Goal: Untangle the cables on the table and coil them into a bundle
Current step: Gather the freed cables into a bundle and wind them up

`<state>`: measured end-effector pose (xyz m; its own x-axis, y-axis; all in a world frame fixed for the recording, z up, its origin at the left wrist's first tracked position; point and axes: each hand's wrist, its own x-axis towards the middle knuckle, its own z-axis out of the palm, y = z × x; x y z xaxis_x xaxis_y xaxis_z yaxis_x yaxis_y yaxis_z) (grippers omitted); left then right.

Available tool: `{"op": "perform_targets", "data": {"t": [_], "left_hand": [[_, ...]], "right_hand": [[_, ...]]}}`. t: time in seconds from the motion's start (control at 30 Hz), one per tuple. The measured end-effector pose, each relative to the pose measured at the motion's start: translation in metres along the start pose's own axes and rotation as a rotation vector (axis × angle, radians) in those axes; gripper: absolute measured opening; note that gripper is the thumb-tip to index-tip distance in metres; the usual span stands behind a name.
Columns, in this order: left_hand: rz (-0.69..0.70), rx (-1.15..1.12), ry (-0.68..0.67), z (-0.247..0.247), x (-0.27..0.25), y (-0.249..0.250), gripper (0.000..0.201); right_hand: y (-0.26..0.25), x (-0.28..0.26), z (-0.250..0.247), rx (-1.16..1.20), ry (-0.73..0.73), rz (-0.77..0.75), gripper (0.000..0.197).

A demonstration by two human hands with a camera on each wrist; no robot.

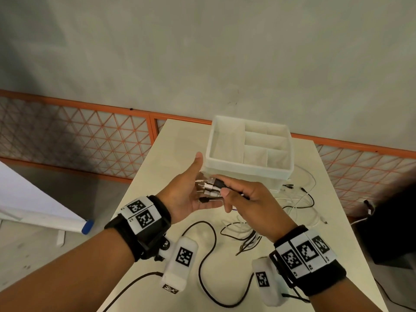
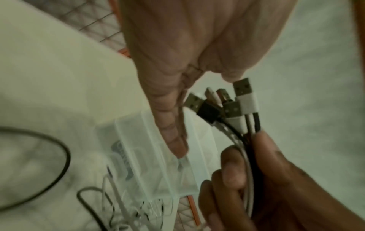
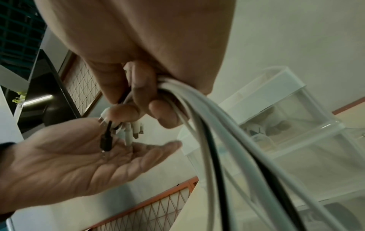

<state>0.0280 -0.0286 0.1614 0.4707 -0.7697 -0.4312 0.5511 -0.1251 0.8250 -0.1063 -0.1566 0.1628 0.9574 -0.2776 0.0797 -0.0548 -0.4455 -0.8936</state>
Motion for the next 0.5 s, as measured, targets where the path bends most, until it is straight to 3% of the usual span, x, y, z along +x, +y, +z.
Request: {"op": "perform_targets", "data": {"t": [0.1,0.2,0.37,0.5], "left_hand": [[-0.001,-0.055,-0.047,0.004,0.000,-0.003,0.072],[0.033,0.028,0.063,0.016,0.000,-0.004,0.050],[0.046,0.008,0.133,0.026,0.001,0.000,0.030],[0.079,0.007,0.133,0.027,0.003,0.003,0.026]], "right_hand": [[0.005,0.001,0.002,-0.117,-0.036,0.016,0.044],[0.009,0.006,0.006,-0.224,-0.077,0.016,0.044],[0.009,0.005,0.010,-0.203,0.004,-0.064,0.034],[0.010,0.006,0.012,-0.280,0.039,-0.108,0.044]]}}
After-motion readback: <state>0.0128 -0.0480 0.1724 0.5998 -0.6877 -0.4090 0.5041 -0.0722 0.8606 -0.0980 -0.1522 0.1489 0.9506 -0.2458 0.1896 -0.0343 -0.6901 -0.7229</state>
